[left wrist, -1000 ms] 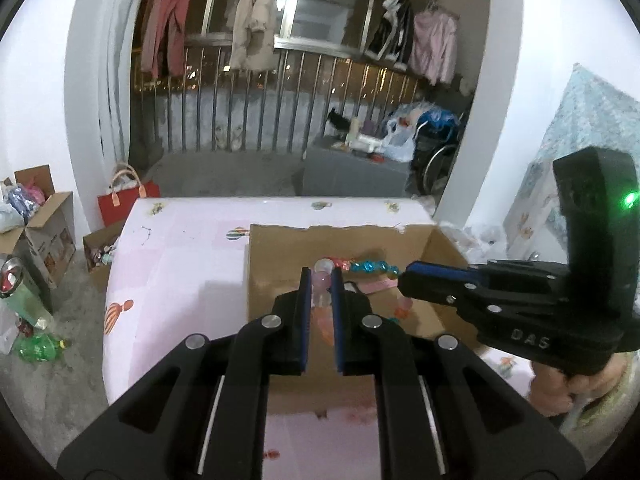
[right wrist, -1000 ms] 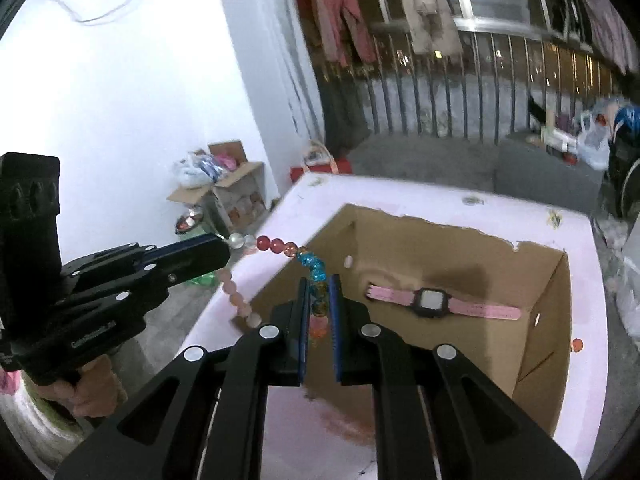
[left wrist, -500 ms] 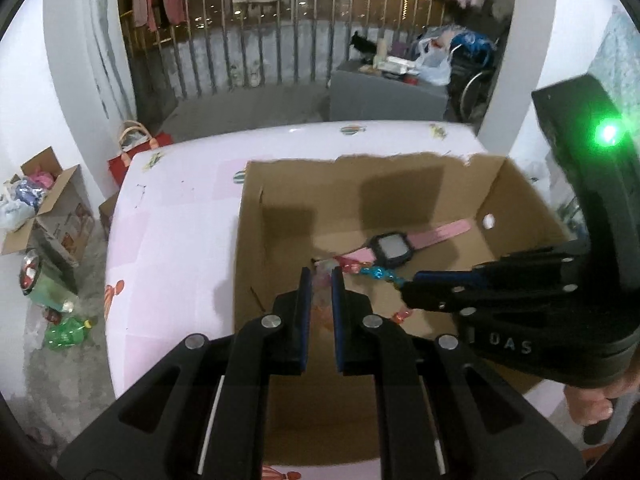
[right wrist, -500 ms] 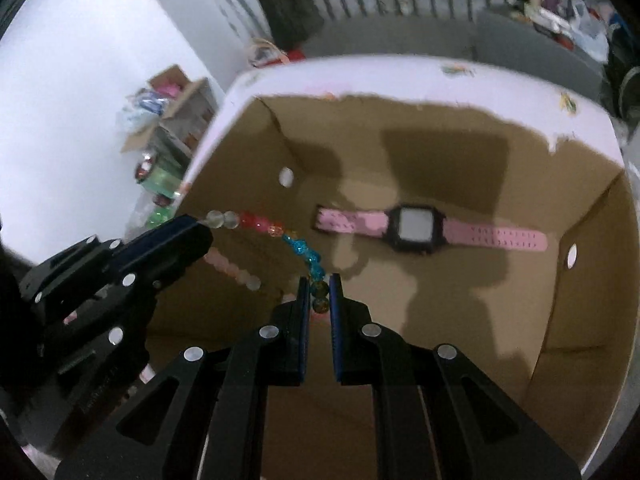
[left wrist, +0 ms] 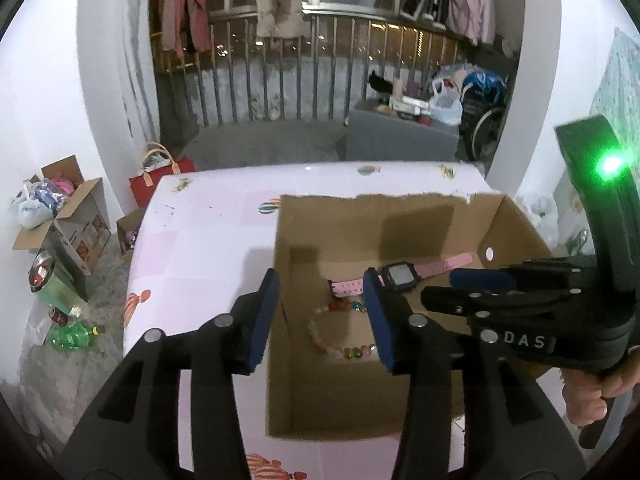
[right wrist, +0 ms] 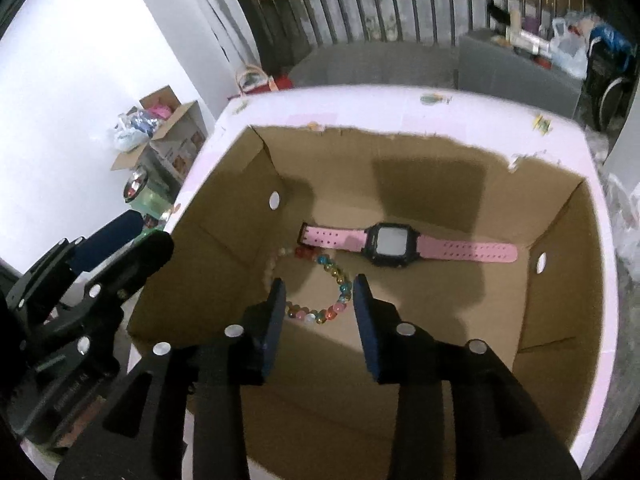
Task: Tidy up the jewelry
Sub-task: 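Open the right tool to drop the bracelet and withdraw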
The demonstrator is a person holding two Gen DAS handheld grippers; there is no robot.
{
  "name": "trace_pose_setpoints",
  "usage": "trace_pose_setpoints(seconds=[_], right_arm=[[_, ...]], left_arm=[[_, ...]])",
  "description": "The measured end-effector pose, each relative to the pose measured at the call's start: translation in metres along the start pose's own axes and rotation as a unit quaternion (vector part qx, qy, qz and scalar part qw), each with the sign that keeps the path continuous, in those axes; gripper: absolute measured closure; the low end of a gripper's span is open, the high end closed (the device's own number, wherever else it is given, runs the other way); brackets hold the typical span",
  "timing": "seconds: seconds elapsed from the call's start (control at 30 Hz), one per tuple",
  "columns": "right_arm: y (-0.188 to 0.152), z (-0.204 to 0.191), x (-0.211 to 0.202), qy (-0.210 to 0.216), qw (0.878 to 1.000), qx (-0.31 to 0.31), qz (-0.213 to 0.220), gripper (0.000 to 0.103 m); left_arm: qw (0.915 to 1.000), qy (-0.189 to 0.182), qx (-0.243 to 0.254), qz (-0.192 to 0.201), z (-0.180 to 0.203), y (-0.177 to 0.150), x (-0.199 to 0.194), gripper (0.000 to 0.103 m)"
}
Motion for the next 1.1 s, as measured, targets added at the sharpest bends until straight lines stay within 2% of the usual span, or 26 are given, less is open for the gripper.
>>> trace_pose_setpoints(seconds=[0.2, 0.33, 0.53, 0.67, 0.77, 0.97, 1.1], right_arm=[[-0.008, -0.007, -0.039, -0.011, 0.998, -0.02, 0.061, 0.058], [-0.021, -0.012, -0.07, -0.013, 0.993, -0.045, 0.11, 0.052], [-0.056, 0.001, -0.112, -0.01, 0.986, -0.05, 0.158, 0.05], [-0.083, 0.017, -0.116, -0.003, 0.987, -0.04, 0.156, 0.05], [-0.107, 0.026, -0.115, 0.004, 0.988, -0.033, 0.152, 0.05], [-0.146, 0.032, -0.09, 0.011, 0.992, -0.03, 0.119, 0.05], [-0.158, 0.035, -0.072, 0.012, 0.994, -0.029, 0.102, 0.057]], left_arm=[[0.9991, -0.004, -0.031, 0.029, -0.004, -0.008, -0.034, 0.055], [0.997, -0.012, -0.057, 0.051, -0.017, -0.025, -0.068, 0.054], [0.9941, 0.014, -0.085, 0.066, -0.055, -0.063, -0.104, 0.053], [0.9934, 0.032, -0.092, 0.06, -0.072, -0.088, -0.113, 0.053], [0.9949, 0.028, -0.084, 0.047, -0.071, -0.107, -0.11, 0.053], [0.9987, -0.002, -0.047, 0.018, -0.036, -0.14, -0.09, 0.053], [0.9994, -0.019, -0.028, -0.004, -0.016, -0.151, -0.072, 0.053]])
Point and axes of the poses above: each gripper's, at about its wrist camera, not at the fingertips, and x roughly the way its jaws point, z to its right, y to its top, the point moved 6 cm from there along x, roughly the way its jaws point, and after that the axes turned 6 degrees about -y, right-handed, at the moved point
